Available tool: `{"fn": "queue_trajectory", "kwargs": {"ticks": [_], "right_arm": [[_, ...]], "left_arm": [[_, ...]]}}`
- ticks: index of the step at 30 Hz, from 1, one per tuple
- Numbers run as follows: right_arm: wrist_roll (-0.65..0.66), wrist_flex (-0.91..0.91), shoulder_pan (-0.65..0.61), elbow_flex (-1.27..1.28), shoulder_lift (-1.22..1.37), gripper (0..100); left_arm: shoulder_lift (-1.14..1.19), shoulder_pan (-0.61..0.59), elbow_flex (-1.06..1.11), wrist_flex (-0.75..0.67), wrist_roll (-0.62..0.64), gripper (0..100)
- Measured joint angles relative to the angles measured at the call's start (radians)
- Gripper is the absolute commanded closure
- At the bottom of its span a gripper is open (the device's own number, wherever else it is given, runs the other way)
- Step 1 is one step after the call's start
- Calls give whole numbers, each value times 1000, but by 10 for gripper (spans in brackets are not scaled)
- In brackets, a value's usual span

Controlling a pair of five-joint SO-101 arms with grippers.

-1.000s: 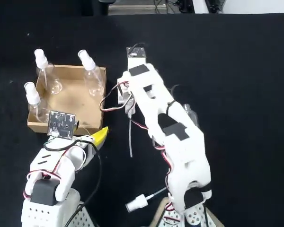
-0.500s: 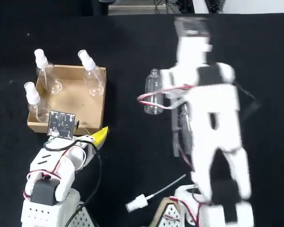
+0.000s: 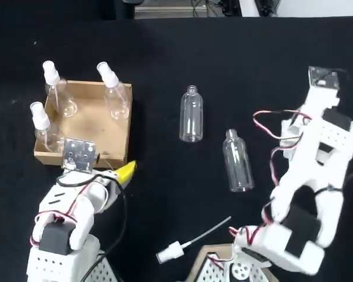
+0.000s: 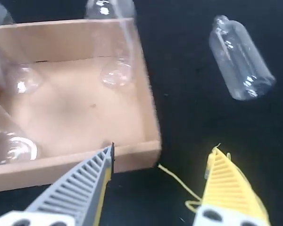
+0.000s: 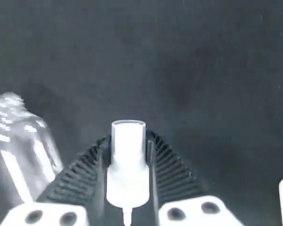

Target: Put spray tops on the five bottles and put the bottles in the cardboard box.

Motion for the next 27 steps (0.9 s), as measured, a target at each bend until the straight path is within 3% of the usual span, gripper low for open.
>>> {"fn": "queue_trajectory", "kwargs": {"ticks": [7,12,18,23,27], "right_arm": [[17,72,21,-60,46,686],[-9,278,-3,-245,46,737],[-161,479,-232,-428,44,740],[-275,459,-453,-423,2,740],[-364,305,-588,-253,-118,741]], "left_arm": [[0,87,0,6,-2,704],[0,100,0,31,-2,704],[0,98,0,31,-2,704],[0,98,0,74,0,704],[0,98,0,80,-37,704]]}}
